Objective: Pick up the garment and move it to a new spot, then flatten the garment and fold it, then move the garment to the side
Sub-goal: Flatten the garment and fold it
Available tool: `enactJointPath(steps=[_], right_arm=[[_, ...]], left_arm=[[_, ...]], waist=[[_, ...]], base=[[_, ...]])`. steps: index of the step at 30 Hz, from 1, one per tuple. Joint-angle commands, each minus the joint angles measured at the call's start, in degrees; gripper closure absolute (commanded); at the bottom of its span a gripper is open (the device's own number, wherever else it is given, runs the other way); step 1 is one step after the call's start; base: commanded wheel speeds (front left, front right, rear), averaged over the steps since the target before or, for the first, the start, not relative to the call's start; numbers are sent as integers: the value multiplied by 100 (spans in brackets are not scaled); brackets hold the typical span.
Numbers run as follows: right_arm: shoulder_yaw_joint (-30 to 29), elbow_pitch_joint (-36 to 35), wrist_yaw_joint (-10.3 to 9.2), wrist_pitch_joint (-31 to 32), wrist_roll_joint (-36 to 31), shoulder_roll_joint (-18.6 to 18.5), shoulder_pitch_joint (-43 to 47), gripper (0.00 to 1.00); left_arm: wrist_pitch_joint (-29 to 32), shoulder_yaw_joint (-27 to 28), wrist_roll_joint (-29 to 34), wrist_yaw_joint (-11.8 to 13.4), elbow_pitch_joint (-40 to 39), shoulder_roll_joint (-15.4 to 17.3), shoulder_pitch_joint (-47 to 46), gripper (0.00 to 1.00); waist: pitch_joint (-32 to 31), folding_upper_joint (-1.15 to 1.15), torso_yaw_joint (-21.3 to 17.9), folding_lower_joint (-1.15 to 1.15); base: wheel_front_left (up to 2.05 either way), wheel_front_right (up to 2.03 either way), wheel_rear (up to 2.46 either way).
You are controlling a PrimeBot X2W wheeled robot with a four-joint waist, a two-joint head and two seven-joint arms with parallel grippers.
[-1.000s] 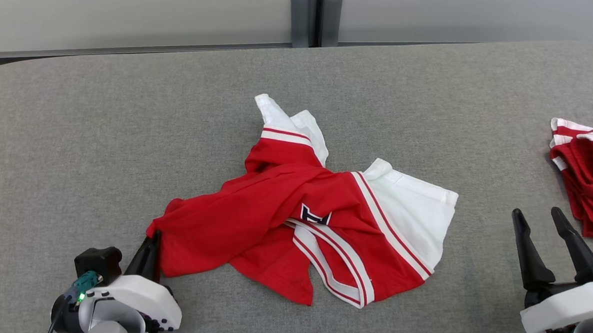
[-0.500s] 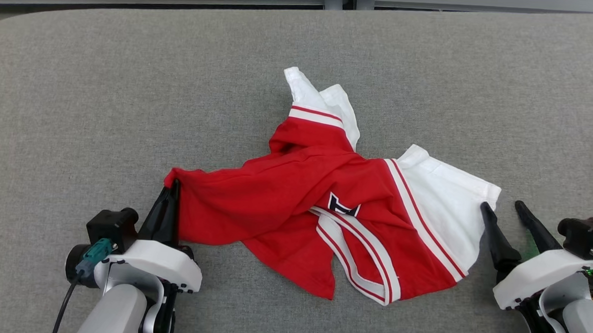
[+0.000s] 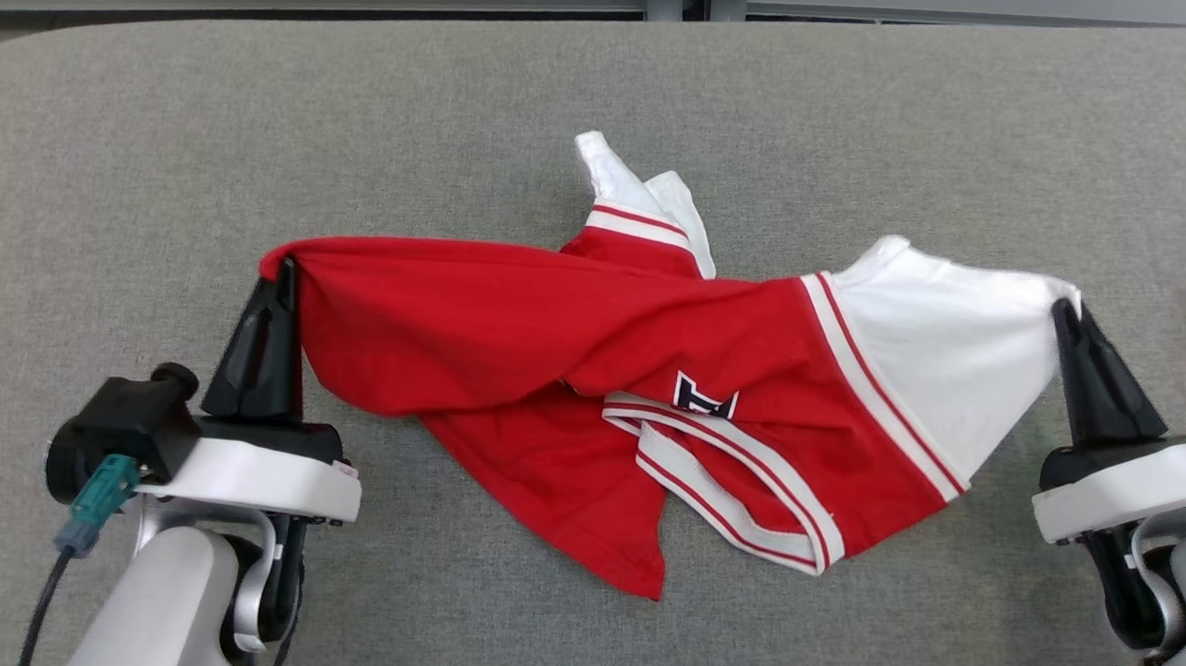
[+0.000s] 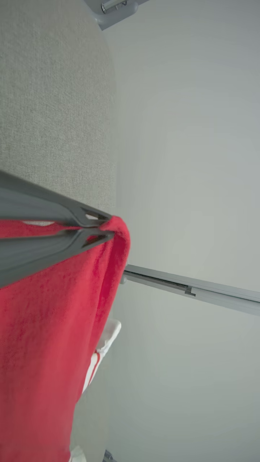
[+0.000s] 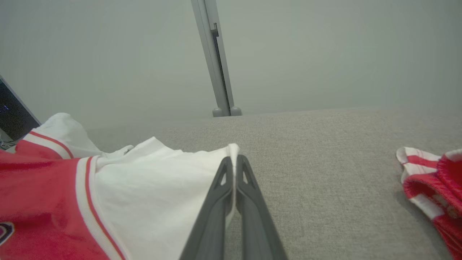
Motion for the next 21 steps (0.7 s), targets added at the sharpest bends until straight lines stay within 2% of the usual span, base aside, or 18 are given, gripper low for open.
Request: enactJointPath(steps=[1, 9, 16, 21], right_arm=[[-103, -138, -2, -71, -74, -80, -39, 100], [-1053, -1834, -2, -98, -700, -313, 18, 100], [-1635, -3513, -2, 525, -1121, -464, -474, 100], [-1878, -4165, -2, 959, -1181, -619, -899, 100]], left_arm=[[-23, 52, 68, 54, -145, 70, 18, 100], [185, 284, 280, 334, -1493, 400, -163, 100], [569, 412, 544, 485, -2597, 707, -704, 100], [824, 449, 645, 486, -3037, 853, -1127, 100]], waist=[[-120, 0, -72, 0], [-590, 0, -299, 0], [-956, 0, -446, 0], [-1114, 0, -458, 0]], base=[[0, 0, 0], [0, 0, 0], [0, 0, 0], [0, 0, 0]])
